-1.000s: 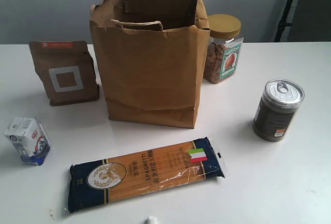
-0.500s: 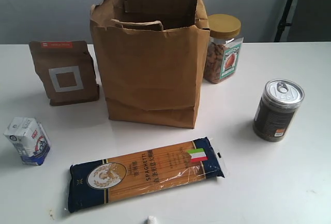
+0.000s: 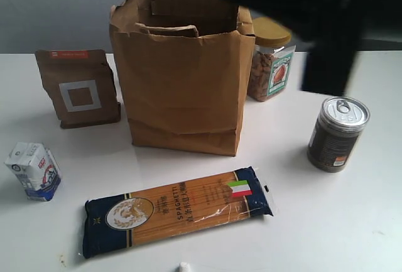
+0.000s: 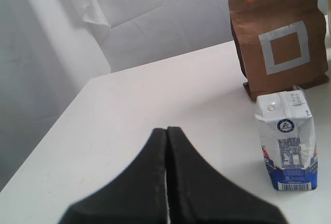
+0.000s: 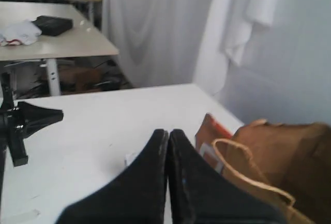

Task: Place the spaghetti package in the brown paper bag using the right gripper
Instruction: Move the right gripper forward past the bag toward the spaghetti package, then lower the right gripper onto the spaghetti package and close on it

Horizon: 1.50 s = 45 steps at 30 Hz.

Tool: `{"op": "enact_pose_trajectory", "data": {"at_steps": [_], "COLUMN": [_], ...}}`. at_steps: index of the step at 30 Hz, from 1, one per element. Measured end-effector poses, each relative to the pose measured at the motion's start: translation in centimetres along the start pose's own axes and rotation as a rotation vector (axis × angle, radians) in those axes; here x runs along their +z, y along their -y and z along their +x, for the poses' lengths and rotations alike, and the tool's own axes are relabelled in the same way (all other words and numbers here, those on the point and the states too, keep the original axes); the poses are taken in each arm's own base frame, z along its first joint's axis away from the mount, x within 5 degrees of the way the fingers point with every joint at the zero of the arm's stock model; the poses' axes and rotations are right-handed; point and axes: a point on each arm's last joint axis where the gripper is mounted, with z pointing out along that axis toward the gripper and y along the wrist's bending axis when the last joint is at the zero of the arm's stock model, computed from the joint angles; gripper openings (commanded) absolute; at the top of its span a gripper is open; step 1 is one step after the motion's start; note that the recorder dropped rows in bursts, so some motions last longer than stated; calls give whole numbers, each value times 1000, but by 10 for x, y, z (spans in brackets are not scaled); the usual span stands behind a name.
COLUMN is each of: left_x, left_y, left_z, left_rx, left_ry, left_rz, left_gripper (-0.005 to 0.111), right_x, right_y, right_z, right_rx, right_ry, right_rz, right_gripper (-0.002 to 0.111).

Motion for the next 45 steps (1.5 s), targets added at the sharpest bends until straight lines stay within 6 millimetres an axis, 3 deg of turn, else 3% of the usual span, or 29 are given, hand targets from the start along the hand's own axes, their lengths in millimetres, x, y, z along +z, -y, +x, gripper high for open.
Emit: {"op": "enact_pose_trajectory", "data": {"at_steps": [3, 7, 13, 21, 30, 36, 40, 45], "left_x": [0, 0, 0, 0, 0, 0, 0, 0], "left_y": [0, 0, 0, 0, 0, 0, 0, 0], "left_z": [0, 0, 0, 0, 0, 0, 0, 0], "left_rx": [0, 0, 0, 0, 0, 0, 0, 0], "left_ry": [0, 0, 0, 0, 0, 0, 0, 0], "left_rz": [0, 0, 0, 0, 0, 0, 0, 0], "left_gripper": [0, 0, 0, 0, 0, 0, 0, 0], "right_x": [31, 49, 57, 55, 58, 68, 79, 83], "right_y": [18, 33, 46, 57, 52, 43, 19, -25], "right_z": [16, 27, 37, 37, 26, 20, 34, 66], "right_rx": [71, 102, 160, 263, 124, -36, -240, -455], "right_ry": [-80, -121, -150, -134, -28, 40, -190, -612], "right_rz": [-41, -5, 88, 224, 162, 280, 326, 113], "right_gripper": [0, 0, 0, 0, 0, 0, 0, 0]}}
